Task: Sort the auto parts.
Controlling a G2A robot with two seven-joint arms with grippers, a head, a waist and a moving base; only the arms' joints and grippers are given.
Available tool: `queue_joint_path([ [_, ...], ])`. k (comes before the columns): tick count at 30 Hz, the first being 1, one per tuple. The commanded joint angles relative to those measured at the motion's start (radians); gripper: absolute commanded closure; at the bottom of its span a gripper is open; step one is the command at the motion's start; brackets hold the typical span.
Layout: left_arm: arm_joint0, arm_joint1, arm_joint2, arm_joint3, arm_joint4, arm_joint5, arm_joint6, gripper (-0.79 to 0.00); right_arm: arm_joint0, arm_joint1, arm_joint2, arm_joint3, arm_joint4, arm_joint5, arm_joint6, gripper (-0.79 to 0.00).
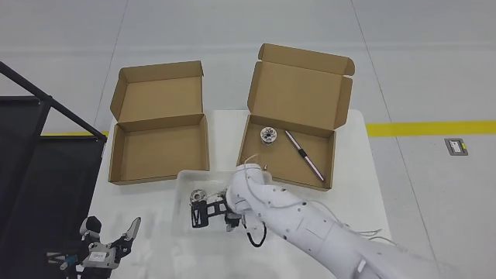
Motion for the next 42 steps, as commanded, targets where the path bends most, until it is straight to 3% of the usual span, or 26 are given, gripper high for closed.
queue_joint_path([
  [1,0.000,0.000,0.000,0.000,0.000,0.000,0.000,-0.785,0.001,-0.012,-0.011,0.023,-0.012,0.005,-0.005,-0.533],
  [2,0.000,0.000,0.000,0.000,0.000,0.000,0.000,-0.785,0.001,-0.019,-0.015,0.037,-0.017,0.017,-0.002,-0.428],
  [4,0.000,0.000,0.000,0.000,0.000,0.000,0.000,-0.785,0.001,-0.033,-0.024,0.057,-0.020,0.022,-0.002,-0.369],
  [21,0.000,0.000,0.000,0.000,0.000,0.000,0.000,-0.785,0.021,-0.125,-0.054,0.230,-0.047,0.012,-0.037,-0.308],
  [35,0.000,0.000,0.000,0.000,0.000,0.000,0.000,-0.785,0.035,-0.179,-0.059,0.338,-0.082,0.005,-0.101,-0.212],
  [38,0.000,0.000,0.000,0.000,0.000,0.000,0.000,-0.785,0.038,-0.187,-0.057,0.358,-0.085,0.002,-0.110,-0.154],
  [39,0.000,0.000,0.000,0.000,0.000,0.000,0.000,-0.785,0.039,-0.190,-0.056,0.365,-0.086,0.001,-0.114,-0.120],
  [40,0.000,0.000,0.000,0.000,0.000,0.000,0.000,-0.785,0.041,-0.192,-0.054,0.373,-0.086,0.001,-0.119,-0.031],
  [42,0.000,0.000,0.000,0.000,0.000,0.000,0.000,-0.785,0.048,-0.194,-0.047,0.385,-0.084,-0.005,-0.139,0.000],
])
